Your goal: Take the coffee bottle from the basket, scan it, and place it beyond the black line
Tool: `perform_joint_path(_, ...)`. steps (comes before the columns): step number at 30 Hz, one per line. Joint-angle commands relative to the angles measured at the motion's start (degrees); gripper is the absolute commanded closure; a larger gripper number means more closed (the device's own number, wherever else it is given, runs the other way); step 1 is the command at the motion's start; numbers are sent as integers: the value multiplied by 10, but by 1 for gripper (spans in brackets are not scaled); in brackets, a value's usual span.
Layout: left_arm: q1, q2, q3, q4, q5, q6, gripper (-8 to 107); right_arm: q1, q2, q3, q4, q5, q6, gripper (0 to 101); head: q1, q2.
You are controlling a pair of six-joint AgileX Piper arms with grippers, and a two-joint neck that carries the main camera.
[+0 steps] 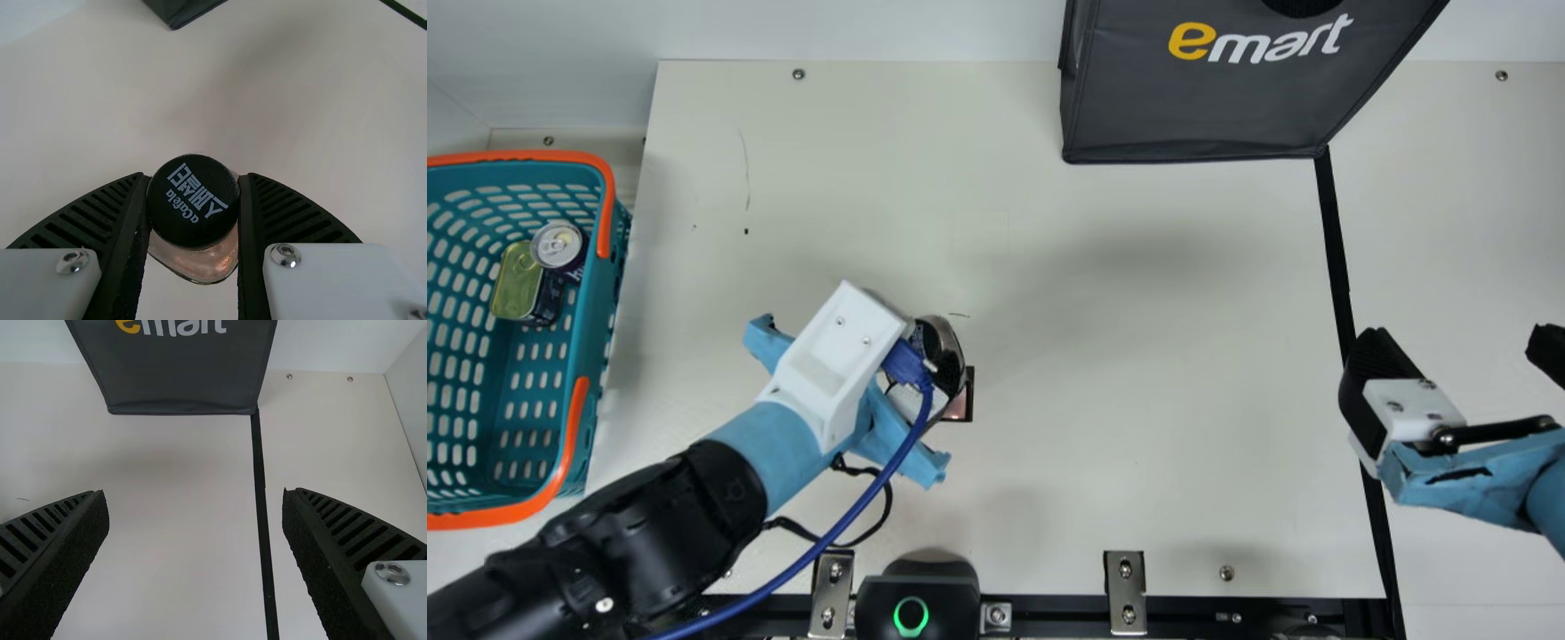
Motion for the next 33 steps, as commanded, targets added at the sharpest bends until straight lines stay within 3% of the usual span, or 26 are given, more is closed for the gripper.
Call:
perform_joint_path(1,0,-5,-4,-32,3,58,89,0,0,0,0,0,0,10,-16,1)
perform_joint_path(15,4,-54,-11,-173,37,219,89,0,0,0,0,0,0,10,-16,1)
perform_joint_path(33,28,-99,54,-291,27,312,89,0,0,0,0,0,0,10,-16,1)
